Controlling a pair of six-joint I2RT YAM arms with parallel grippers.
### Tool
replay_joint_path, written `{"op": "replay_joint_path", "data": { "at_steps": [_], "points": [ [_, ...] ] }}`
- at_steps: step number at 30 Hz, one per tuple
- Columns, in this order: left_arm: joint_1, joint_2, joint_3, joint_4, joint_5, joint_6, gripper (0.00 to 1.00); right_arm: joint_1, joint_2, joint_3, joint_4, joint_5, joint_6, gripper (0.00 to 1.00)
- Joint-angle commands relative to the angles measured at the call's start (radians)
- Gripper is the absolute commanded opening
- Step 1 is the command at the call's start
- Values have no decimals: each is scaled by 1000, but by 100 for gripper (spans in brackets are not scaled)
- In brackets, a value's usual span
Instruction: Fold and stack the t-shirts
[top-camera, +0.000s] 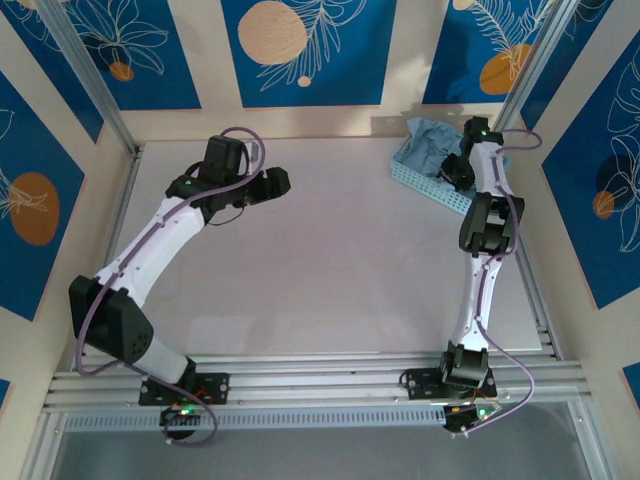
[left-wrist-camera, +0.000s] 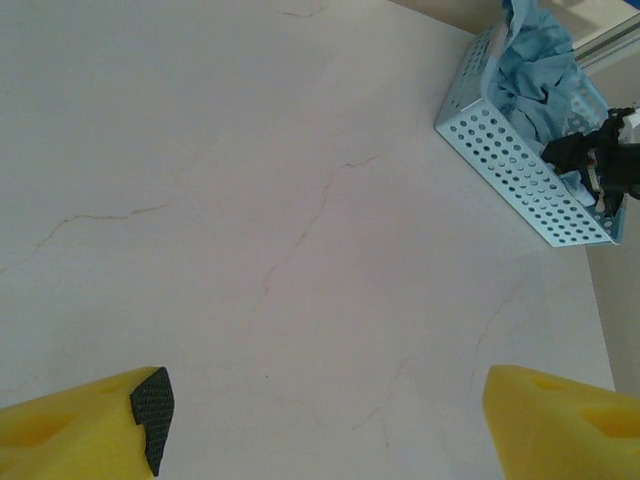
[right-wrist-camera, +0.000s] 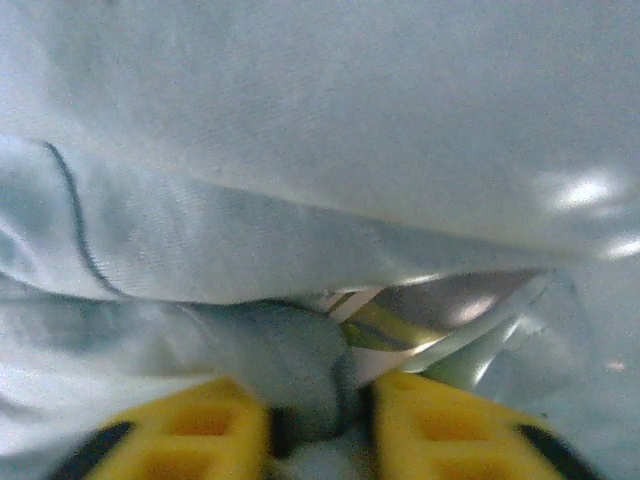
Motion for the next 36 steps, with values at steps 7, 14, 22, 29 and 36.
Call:
{"op": "replay_joint_path", "data": {
  "at_steps": [7,14,22,29,36],
  "points": [
    [-5,-77,12,-69,-82,16,79,36,-274,90,185,15,-2,0],
    [-5,-98,5,-81,-152,21,79,139,-519,179,233,3,31,0],
    [-1,-167,0,-194,-407,-5,82,469,-779,143,322,55,-130,0],
    [3,-244,-25,-241,-519,-6,85,763,-929,-147,371,120,-108,0],
    [7,-273,-70,-280,-452,-15,85,845,-939,-620,402,-83,80,0]
  ]
}}
